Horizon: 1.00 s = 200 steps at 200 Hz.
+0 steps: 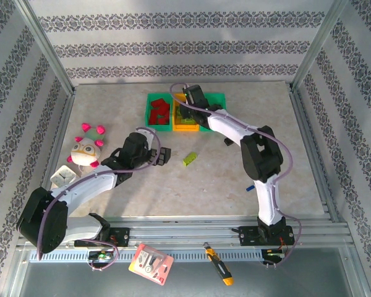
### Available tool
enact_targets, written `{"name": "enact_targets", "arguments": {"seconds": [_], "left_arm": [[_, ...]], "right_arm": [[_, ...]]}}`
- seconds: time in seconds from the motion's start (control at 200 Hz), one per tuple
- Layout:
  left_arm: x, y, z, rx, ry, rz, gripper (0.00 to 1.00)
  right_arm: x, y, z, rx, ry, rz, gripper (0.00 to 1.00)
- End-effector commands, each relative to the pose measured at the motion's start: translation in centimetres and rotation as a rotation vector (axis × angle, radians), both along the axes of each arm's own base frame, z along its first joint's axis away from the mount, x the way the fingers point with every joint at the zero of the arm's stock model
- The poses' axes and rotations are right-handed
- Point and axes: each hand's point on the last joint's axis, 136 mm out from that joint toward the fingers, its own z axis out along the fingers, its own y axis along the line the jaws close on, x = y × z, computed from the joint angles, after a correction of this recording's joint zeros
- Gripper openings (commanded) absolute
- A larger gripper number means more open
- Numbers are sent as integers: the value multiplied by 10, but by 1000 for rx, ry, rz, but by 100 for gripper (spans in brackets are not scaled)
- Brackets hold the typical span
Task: Sort the legos into containers by color
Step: Place the lego in the container.
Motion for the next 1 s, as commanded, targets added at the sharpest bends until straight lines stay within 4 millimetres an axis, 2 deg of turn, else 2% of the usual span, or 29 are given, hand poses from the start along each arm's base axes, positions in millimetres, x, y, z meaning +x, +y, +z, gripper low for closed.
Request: {"name": "enact_targets", "arguments": {"seconds": [0.0,0.125,0.195,0.255,0.325,0.385,0.52,0.655,0.849,0.994], "left_arm": [[-2,-25,8,0,-89,-103,99],[-8,-43,-1,28,-100,-172,99],[-10,-48,-5,34,-93,-190,99],[-11,-50,-8,44,-96,-206,99],[-11,-53,-10,64,-110,-237,99],[-11,-58,-12,82,-120,-264,99],[-7,-71,-25,134,-105,-325,100],[0,-89,-46,197,-48,-372,97],[15,-111,-71,229,30,-384,90],[19,-130,-86,208,69,-435,84]], "right_arm": [[27,7,10,-2,-63,4,27],[39,14,8,11,-67,25,32],[41,18,14,16,-76,47,46],[40,18,28,19,-96,53,57],[35,15,42,25,-111,55,67],[29,10,56,36,-126,52,71],[3,-10,80,57,-151,42,76],[-33,-41,87,70,-152,8,77],[-86,-91,77,101,-108,-80,77],[-112,-121,64,95,-82,-136,77]]}}
